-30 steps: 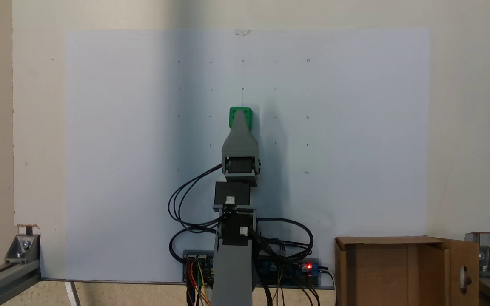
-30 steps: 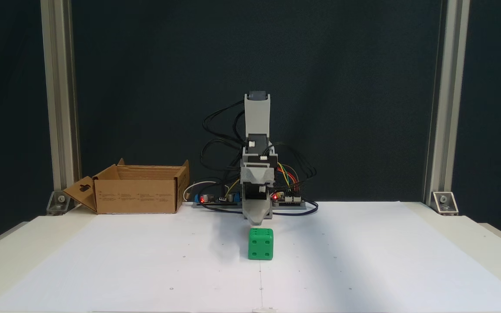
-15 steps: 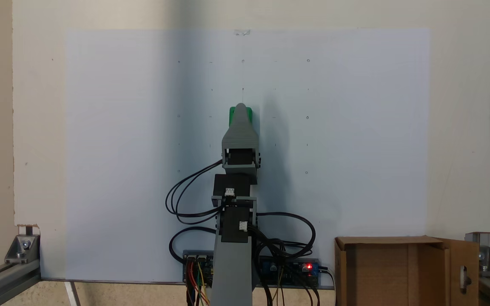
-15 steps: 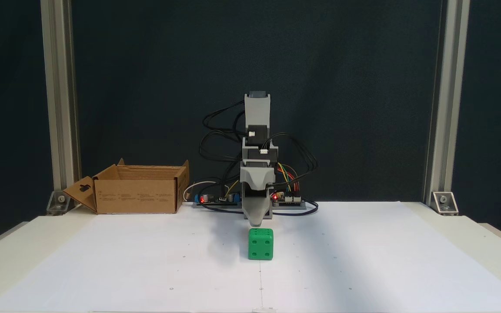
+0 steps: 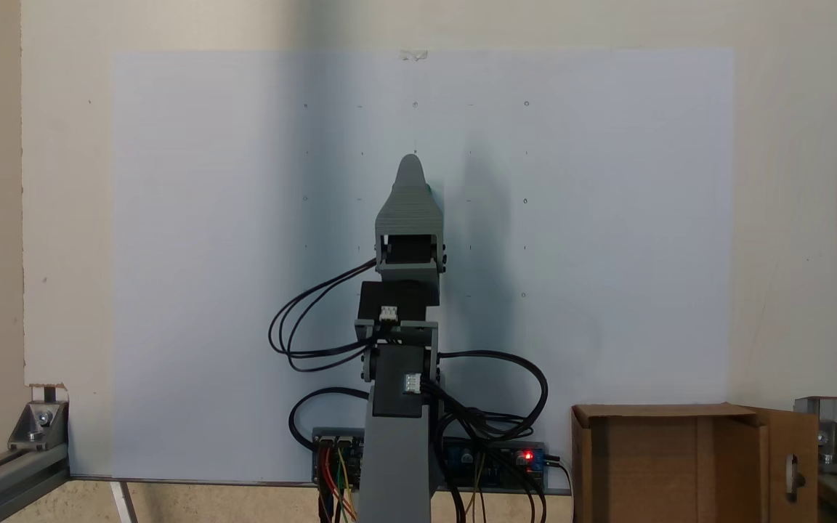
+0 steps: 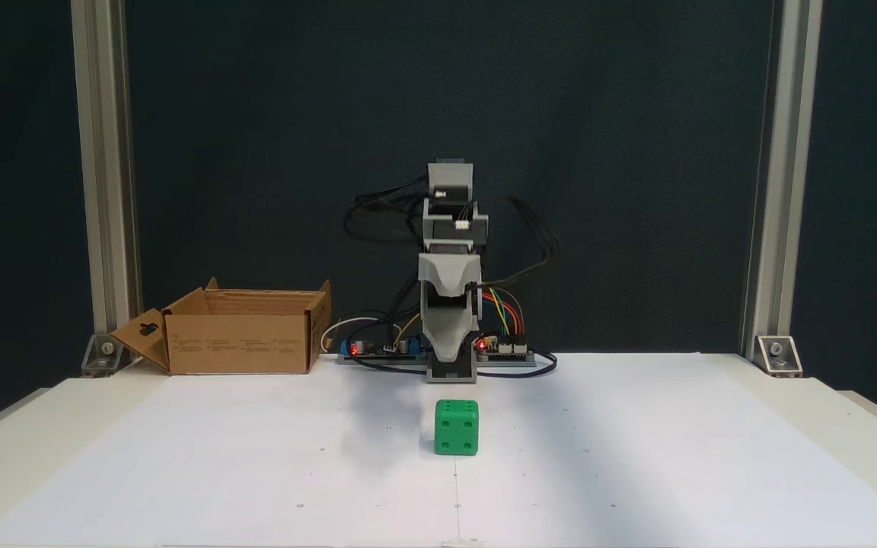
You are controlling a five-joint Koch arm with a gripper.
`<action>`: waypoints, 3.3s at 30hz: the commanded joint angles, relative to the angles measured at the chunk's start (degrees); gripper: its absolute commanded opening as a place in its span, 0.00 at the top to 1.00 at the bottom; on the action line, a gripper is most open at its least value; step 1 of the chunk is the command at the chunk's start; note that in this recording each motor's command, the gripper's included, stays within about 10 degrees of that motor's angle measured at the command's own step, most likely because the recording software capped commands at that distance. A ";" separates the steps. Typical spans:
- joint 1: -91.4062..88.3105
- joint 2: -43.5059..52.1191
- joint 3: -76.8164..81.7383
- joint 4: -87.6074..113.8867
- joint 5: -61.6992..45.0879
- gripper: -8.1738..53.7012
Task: Grasp a green dice and put it in the bin.
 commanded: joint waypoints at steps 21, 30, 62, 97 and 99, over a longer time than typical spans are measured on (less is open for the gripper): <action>1.32 -15.91 -36.65 53.17 4.22 0.20; 1.32 -16.88 -36.83 54.23 6.59 0.24; 1.41 -29.71 -40.43 51.06 7.12 0.17; 2.02 -35.68 -40.96 49.75 7.12 0.17; 2.02 -36.65 -40.96 49.31 7.12 0.17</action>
